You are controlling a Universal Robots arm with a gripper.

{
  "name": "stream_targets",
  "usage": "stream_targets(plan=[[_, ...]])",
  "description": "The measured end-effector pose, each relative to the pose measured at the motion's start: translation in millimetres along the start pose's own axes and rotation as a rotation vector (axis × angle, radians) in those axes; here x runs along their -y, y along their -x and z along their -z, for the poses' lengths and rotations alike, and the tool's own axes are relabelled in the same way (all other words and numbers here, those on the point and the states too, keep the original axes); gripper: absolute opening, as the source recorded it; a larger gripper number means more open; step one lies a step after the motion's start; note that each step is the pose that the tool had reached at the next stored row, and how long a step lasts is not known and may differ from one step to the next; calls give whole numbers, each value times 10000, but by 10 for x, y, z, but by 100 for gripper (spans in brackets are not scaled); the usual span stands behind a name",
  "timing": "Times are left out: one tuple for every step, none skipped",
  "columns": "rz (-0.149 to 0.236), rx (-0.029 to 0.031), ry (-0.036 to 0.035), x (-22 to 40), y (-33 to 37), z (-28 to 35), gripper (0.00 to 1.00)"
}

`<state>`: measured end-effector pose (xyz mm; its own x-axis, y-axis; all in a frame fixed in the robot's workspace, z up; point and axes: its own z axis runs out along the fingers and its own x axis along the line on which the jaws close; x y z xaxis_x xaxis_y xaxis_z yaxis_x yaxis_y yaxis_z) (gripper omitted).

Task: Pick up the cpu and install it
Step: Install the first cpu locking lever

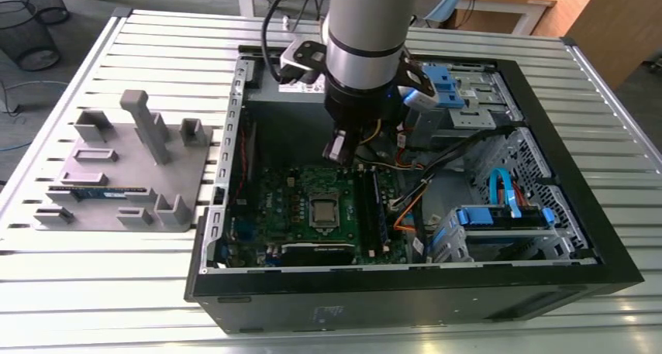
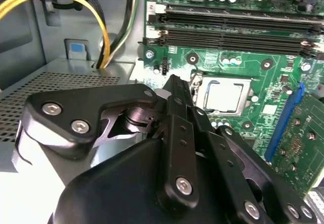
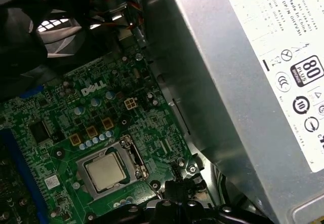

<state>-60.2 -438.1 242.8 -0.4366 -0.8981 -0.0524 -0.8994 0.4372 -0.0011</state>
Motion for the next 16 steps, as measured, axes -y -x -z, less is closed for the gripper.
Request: stream_targets(plan=[[0, -23, -11, 1, -9, 0, 11], [1, -56, -27, 3, -18, 1, 11], [1, -99, -48, 7, -27, 1, 11], [2, -142, -68, 10, -36, 2, 11], [5, -189, -92, 15, -45, 2, 11], [6, -240, -117, 20, -55, 3, 11], [7, -289, -140, 25, -66, 3, 11], [9, -339, -163, 30, -77, 4, 11], [9, -388, -189, 34, -87, 4, 11], [10, -440, -214, 39, -96, 4, 11], [12, -496, -241, 44, -107, 5, 11], [15, -546, -265, 50, -118, 6, 11], [16, -589, -286, 55, -128, 5, 11], [16, -628, -305, 59, -137, 5, 11], [17, -664, -323, 64, -147, 5, 11], [18, -697, -339, 68, -156, 5, 11]])
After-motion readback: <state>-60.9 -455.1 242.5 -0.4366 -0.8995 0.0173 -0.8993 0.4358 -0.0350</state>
